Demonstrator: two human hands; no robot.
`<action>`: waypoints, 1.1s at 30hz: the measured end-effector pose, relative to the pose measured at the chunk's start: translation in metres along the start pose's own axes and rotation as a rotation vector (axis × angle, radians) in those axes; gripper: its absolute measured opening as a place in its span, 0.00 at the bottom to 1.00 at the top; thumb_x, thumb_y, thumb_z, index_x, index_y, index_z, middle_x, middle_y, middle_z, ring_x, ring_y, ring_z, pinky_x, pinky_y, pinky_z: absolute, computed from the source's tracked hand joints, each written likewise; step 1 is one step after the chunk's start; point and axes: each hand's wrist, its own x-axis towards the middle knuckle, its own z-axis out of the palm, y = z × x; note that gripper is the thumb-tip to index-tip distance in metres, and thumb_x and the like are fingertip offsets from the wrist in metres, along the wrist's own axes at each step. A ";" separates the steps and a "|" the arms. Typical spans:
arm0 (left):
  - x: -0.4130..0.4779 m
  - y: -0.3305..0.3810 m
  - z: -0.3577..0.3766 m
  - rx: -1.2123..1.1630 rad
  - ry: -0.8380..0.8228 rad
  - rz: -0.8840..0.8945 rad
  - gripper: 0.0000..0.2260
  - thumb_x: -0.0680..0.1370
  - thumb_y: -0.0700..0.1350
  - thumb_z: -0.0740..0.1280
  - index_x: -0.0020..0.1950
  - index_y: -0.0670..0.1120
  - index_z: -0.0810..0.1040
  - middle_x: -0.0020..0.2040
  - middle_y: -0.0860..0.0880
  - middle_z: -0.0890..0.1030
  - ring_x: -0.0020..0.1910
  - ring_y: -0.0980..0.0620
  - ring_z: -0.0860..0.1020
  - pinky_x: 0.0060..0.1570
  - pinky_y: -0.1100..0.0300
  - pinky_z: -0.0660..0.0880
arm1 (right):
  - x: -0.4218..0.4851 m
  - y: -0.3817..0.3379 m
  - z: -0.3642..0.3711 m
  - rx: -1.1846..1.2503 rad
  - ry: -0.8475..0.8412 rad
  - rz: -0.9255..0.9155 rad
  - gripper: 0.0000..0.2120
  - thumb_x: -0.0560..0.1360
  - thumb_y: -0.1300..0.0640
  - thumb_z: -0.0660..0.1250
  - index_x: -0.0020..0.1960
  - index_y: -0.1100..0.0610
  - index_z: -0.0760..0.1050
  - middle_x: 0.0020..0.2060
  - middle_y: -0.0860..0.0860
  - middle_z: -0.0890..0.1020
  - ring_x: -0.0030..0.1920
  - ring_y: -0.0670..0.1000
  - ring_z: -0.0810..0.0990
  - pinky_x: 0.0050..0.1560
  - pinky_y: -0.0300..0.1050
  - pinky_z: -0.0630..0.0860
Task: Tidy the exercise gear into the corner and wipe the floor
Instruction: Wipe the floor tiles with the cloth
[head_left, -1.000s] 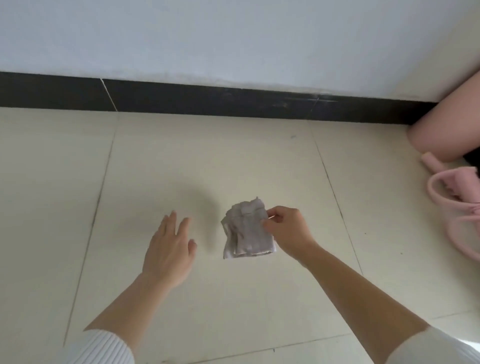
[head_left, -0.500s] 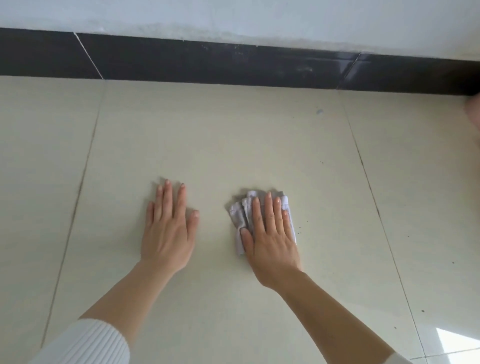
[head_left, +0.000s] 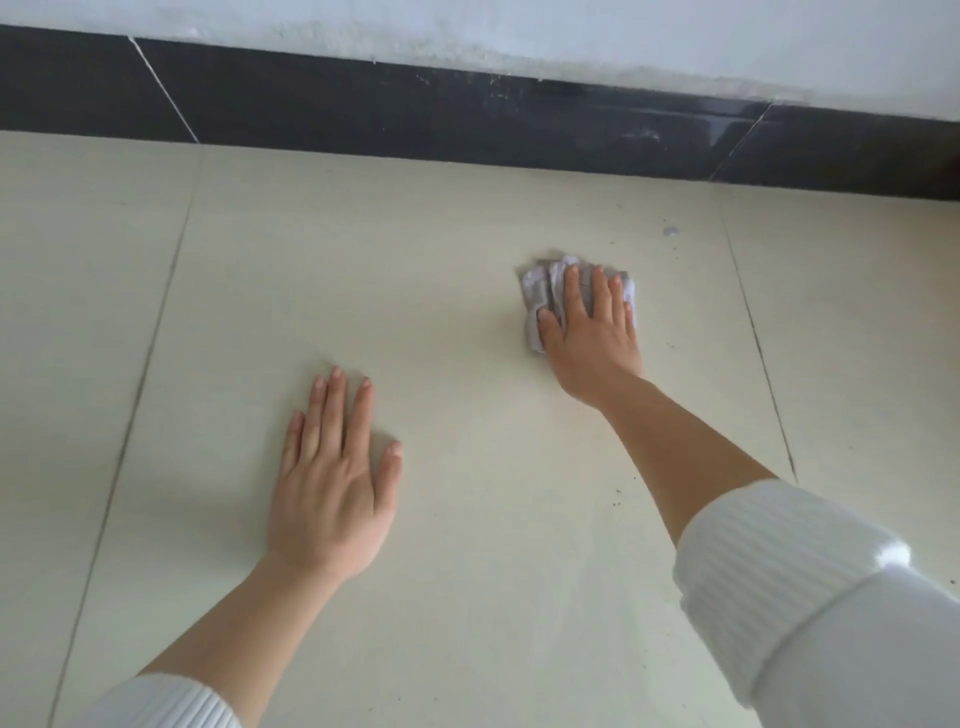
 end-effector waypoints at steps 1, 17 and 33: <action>0.000 0.000 0.000 -0.004 -0.002 -0.005 0.29 0.79 0.56 0.48 0.77 0.43 0.57 0.78 0.41 0.56 0.77 0.44 0.55 0.74 0.47 0.54 | -0.005 -0.001 0.002 0.011 0.018 -0.023 0.28 0.81 0.41 0.44 0.78 0.47 0.40 0.78 0.52 0.41 0.77 0.53 0.37 0.75 0.49 0.37; -0.024 -0.080 -0.018 0.072 -0.125 -0.028 0.38 0.77 0.67 0.40 0.78 0.41 0.52 0.77 0.34 0.51 0.77 0.38 0.48 0.73 0.46 0.51 | -0.126 0.030 0.036 -0.316 -0.091 -0.719 0.26 0.83 0.45 0.44 0.78 0.52 0.52 0.77 0.56 0.57 0.77 0.57 0.53 0.73 0.52 0.53; -0.026 -0.083 -0.024 -0.073 -0.211 -0.122 0.42 0.71 0.73 0.35 0.79 0.50 0.44 0.79 0.44 0.42 0.77 0.48 0.38 0.73 0.52 0.43 | -0.113 -0.080 0.060 -0.099 0.003 -0.783 0.26 0.80 0.48 0.49 0.77 0.54 0.57 0.76 0.60 0.57 0.76 0.65 0.51 0.74 0.61 0.49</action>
